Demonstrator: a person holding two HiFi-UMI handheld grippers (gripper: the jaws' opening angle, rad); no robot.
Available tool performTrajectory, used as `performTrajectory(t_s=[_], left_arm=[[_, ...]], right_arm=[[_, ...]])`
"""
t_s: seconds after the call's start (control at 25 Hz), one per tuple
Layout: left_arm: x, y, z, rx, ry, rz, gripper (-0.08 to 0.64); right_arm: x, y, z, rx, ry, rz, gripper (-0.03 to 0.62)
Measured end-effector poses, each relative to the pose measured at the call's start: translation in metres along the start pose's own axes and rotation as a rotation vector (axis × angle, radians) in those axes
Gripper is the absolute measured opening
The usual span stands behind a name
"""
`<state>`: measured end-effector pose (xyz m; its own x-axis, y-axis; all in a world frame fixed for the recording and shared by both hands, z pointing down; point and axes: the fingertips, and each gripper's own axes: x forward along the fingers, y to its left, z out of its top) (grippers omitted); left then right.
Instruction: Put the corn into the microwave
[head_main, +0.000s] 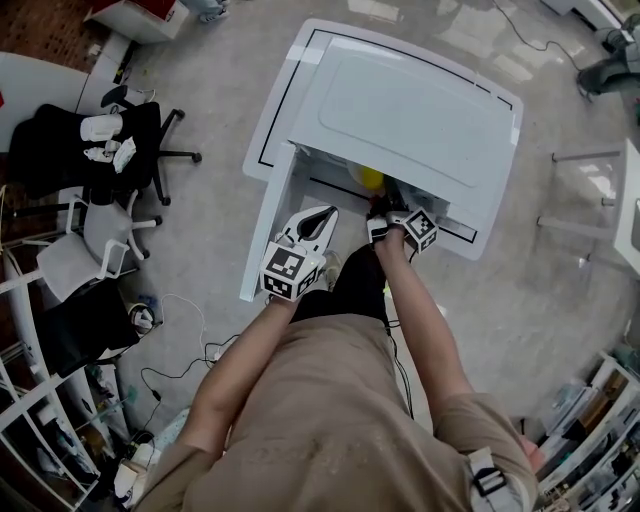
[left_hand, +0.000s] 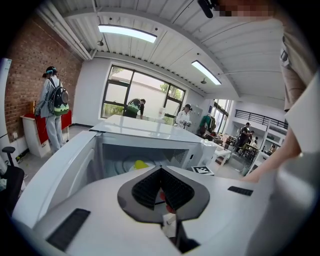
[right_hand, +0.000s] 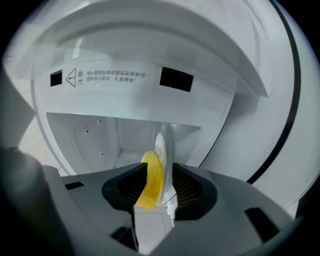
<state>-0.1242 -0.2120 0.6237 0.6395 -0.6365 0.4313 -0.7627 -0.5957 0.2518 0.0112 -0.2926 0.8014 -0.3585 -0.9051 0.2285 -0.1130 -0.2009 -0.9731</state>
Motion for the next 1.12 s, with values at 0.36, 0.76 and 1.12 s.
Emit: performTrajectory(t_s=[0.36,0.76,1.12], left_arm=[[-0.006,-0.006,-0.002,0.019,0.020,-0.039,0.005],[-0.013,-0.016,-0.008,0.042,0.034,-0.065,0.005],[-0.019,-0.007,-0.010,0.043,0.037,-0.028,0.005]], right_arm=[[-0.031,0.009,-0.026,-0.404,0.073,-0.020,0.217],[-0.019,0.003,-0.048,-1.346,0.186,-0.216,0.279],[-0.002,-0.008,-0.043,-1.422,0.203,-0.285,0.278]])
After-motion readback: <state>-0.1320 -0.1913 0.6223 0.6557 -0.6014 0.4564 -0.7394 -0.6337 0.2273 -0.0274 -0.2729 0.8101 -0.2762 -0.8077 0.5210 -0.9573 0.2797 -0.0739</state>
